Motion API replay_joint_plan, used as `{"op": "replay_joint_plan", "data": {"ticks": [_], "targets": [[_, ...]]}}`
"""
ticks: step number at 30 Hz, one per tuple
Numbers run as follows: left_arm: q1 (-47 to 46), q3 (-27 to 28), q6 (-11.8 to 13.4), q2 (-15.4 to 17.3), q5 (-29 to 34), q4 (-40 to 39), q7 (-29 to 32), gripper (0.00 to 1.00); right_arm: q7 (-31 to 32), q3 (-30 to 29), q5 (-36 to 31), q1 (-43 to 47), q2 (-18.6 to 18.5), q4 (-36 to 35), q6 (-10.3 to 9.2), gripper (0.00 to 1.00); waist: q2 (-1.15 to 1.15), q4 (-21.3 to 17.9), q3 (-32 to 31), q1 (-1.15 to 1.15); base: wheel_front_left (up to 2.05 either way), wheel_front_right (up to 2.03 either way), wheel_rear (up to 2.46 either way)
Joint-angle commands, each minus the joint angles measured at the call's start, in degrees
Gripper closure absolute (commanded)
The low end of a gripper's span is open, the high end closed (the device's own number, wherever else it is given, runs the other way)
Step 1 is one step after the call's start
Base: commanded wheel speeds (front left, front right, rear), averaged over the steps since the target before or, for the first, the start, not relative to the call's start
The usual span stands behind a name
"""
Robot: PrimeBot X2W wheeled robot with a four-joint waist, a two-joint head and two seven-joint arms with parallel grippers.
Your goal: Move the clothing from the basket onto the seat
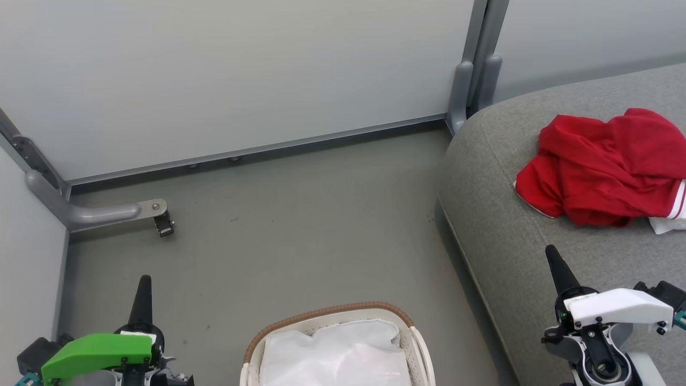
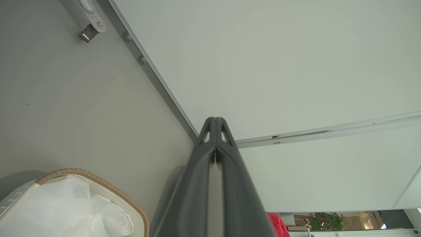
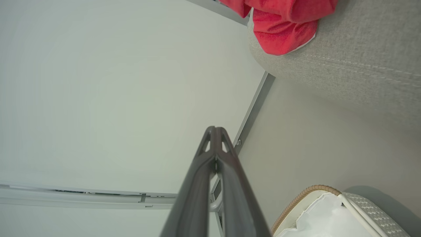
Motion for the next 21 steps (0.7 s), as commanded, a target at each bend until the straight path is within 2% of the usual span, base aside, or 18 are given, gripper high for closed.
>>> {"op": "replay_joint_plan", "data": {"ticks": [1,21], "targets": [[-1.58,0.31,-0.29,0.45,-1.31,-0.73,0.38,1.00,0.33,-0.42,1.40,0.51,-0.31,-0.73,0.00,1.00,0.06,-0.01,-0.01,0.00,0.00,0.00,0.00],[-2.71,0.53,-0.61,0.49,-10.32,-1.61,2.73,1.00,2.73,-1.91,10.29,1.06,-0.37,-1.95,0.00,1.00,0.07,-0.18,-0.21,0.00,0.00,0.00,0.00]]}}
